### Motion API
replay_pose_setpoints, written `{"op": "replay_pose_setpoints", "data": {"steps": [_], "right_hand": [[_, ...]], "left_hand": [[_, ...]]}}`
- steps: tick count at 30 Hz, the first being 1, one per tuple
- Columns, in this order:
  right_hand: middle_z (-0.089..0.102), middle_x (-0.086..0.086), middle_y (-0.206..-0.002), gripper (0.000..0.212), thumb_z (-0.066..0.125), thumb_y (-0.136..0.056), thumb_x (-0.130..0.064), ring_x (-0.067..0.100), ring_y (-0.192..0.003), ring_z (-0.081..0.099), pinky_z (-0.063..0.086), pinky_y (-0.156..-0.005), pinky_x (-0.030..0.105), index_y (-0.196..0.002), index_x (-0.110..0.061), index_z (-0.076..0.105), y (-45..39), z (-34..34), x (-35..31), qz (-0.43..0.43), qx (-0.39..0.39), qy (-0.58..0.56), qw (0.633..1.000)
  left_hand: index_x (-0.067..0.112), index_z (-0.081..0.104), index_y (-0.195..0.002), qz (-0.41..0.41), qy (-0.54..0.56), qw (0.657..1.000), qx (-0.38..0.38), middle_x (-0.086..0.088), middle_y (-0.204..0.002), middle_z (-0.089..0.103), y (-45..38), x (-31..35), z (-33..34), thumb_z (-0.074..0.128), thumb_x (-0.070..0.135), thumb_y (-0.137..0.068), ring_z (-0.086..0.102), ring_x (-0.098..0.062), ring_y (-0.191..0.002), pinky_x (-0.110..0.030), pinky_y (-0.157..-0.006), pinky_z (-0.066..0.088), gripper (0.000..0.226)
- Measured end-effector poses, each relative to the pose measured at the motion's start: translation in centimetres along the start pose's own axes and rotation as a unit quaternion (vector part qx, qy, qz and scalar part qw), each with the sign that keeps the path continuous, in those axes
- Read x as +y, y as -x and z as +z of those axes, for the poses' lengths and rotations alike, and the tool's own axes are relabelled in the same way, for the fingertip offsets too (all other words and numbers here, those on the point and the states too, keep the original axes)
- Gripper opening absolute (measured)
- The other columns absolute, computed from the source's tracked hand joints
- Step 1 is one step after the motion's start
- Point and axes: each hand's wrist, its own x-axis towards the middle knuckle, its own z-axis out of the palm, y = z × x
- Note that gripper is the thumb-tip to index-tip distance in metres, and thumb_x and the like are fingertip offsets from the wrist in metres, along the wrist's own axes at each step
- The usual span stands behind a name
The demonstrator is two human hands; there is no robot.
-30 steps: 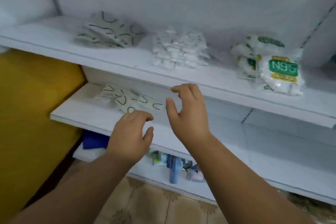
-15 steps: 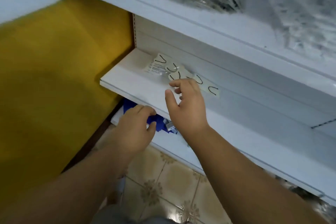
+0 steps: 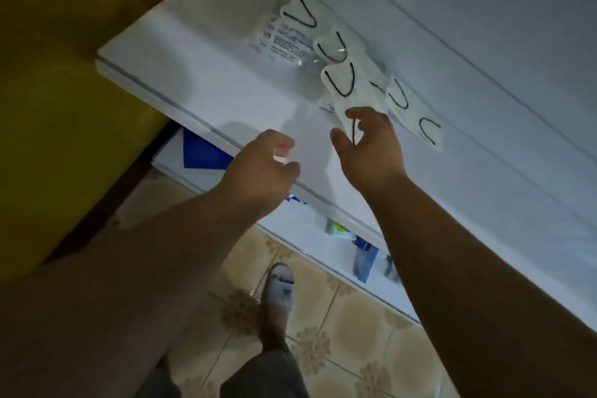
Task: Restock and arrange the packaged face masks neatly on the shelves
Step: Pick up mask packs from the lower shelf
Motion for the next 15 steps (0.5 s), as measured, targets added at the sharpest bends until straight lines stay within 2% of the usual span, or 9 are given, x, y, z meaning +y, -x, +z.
{"op": "replay_pose_setpoints", "data": {"steps": [3, 4, 6, 8, 10, 12, 13, 15], "right_hand": [[0.037, 0.002, -0.153, 0.055, 0.055, -0.099, -0.036, 0.016, -0.136, 0.042, 0.028, -0.103, 0.018, -0.149, -0.018, 0.039, -5.5, 1.2, 3.7, -0.003, -0.059, 0.083, 0.995], [0.032, 0.004, -0.157, 0.059, 0.053, -0.1, -0.038, 0.019, -0.142, 0.036, 0.026, -0.111, 0.024, -0.152, -0.016, 0.034, -7.1, 1.5, 4.6, 0.004, -0.08, 0.101, 0.992], [0.03, 0.007, -0.159, 0.064, 0.052, -0.101, -0.04, 0.024, -0.144, 0.033, 0.026, -0.117, 0.033, -0.153, -0.011, 0.03, -9.0, 2.3, 5.9, 0.02, -0.11, 0.107, 0.988], [0.035, 0.009, -0.155, 0.059, 0.051, -0.101, -0.038, 0.026, -0.14, 0.039, 0.031, -0.115, 0.037, -0.15, -0.011, 0.034, -9.5, 3.1, 6.7, 0.01, -0.113, 0.1, 0.989], [0.046, 0.006, -0.148, 0.047, 0.049, -0.101, -0.03, 0.024, -0.133, 0.047, 0.036, -0.113, 0.037, -0.146, -0.016, 0.043, -9.3, 3.4, 7.1, 0.003, -0.113, 0.062, 0.992], [0.06, 0.003, -0.134, 0.041, 0.046, -0.099, -0.017, 0.02, -0.122, 0.056, 0.042, -0.107, 0.033, -0.139, -0.017, 0.053, -8.3, 3.1, 7.3, 0.01, -0.139, -0.042, 0.989], [0.064, 0.003, -0.127, 0.041, 0.045, -0.096, -0.012, 0.019, -0.116, 0.06, 0.046, -0.102, 0.032, -0.135, -0.017, 0.057, -7.9, 3.0, 7.3, 0.003, -0.147, -0.079, 0.986], [0.068, 0.004, -0.115, 0.039, 0.043, -0.086, -0.011, 0.018, -0.102, 0.067, 0.051, -0.088, 0.031, -0.119, -0.02, 0.062, -7.7, 2.1, 7.5, -0.006, -0.144, -0.121, 0.982]], "left_hand": [[0.018, 0.057, -0.124, -0.082, 0.202, 0.976, -0.019, 0.003, -0.106, 0.064, -4.2, -0.4, 2.2, 0.061, 0.013, -0.098, 0.064, -0.012, -0.094, -0.033, -0.094, 0.053, 0.027], [0.016, 0.057, -0.118, -0.097, 0.272, 0.956, -0.049, 0.001, -0.099, 0.062, -5.4, -0.3, 2.9, 0.056, 0.008, -0.1, 0.062, -0.012, -0.091, -0.033, -0.093, 0.051, 0.019], [0.017, 0.055, -0.106, -0.124, 0.369, 0.919, -0.069, -0.003, -0.094, 0.057, -7.4, 0.0, 4.2, 0.049, 0.006, -0.103, 0.057, -0.016, -0.088, -0.031, -0.086, 0.048, 0.012], [0.013, 0.057, -0.099, -0.16, 0.392, 0.906, -0.025, -0.007, -0.099, 0.06, -9.0, 0.5, 5.7, 0.052, 0.011, -0.103, 0.062, -0.02, -0.092, -0.031, -0.086, 0.05, 0.006], [0.012, 0.057, -0.084, -0.168, 0.384, 0.908, -0.012, -0.007, -0.091, 0.061, -10.0, 1.8, 7.7, 0.051, 0.01, -0.103, 0.063, -0.02, -0.084, -0.029, -0.081, 0.053, 0.019], [0.011, 0.057, -0.076, -0.156, 0.329, 0.931, -0.014, -0.009, -0.084, 0.063, -10.7, 2.4, 9.2, 0.055, 0.008, -0.099, 0.063, -0.021, -0.074, -0.031, -0.077, 0.057, 0.023], [0.011, 0.058, -0.075, -0.145, 0.29, 0.946, -0.007, -0.009, -0.08, 0.063, -10.8, 2.8, 9.4, 0.058, 0.011, -0.097, 0.062, -0.02, -0.069, -0.029, -0.07, 0.059, 0.023], [0.011, 0.06, -0.079, -0.142, 0.255, 0.956, 0.016, -0.007, -0.076, 0.064, -11.1, 3.1, 9.7, 0.065, 0.019, -0.094, 0.06, -0.018, -0.061, -0.023, -0.056, 0.051, 0.018]]}}
